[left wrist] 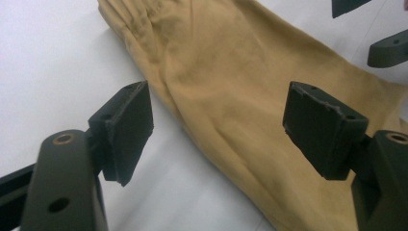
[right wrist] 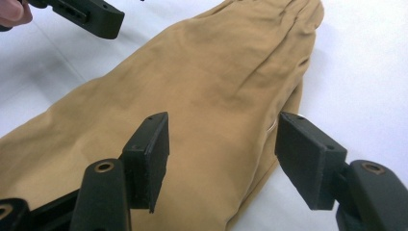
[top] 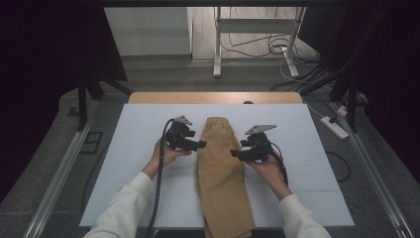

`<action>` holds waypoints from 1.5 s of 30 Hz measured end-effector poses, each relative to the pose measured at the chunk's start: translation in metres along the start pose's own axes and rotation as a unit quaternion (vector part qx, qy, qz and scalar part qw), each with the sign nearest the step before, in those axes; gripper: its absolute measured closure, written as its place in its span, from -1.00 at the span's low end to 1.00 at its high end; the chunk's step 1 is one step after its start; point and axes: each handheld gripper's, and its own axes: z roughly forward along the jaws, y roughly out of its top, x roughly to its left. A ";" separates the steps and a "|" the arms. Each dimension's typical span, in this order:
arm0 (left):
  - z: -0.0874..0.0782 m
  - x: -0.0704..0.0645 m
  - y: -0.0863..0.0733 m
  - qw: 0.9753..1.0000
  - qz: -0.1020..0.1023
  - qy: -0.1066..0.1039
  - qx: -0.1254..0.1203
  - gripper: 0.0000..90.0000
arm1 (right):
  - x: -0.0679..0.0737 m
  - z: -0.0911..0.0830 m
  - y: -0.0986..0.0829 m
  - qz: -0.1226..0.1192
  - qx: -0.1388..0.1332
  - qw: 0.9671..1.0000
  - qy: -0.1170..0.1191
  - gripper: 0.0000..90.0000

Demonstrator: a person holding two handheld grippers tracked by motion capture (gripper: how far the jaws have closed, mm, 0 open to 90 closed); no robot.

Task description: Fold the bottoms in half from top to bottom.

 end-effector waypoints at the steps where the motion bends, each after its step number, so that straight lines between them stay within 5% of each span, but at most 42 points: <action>1: 0.000 0.001 0.001 1.000 -0.001 0.000 0.000 -0.43 | -0.001 0.001 0.001 0.001 0.003 1.000 -0.001 -0.17; 16: 0.008 0.012 0.008 1.000 -0.016 0.008 0.003 -0.43 | -0.019 0.019 0.022 0.014 0.006 1.000 -0.014 -0.17; 25: 0.027 0.029 0.019 0.999 -0.039 0.019 0.014 -0.44 | -0.036 0.046 0.034 0.035 0.020 0.999 -0.019 -0.17; 34: 0.036 0.045 0.013 0.997 -0.074 0.020 0.017 -0.44 | -0.043 0.064 0.034 0.048 0.031 0.998 -0.022 -0.18; 45: 0.054 0.039 0.017 0.997 -0.053 0.031 0.041 -0.42 | -0.050 0.075 0.035 0.044 0.052 0.997 -0.035 -0.20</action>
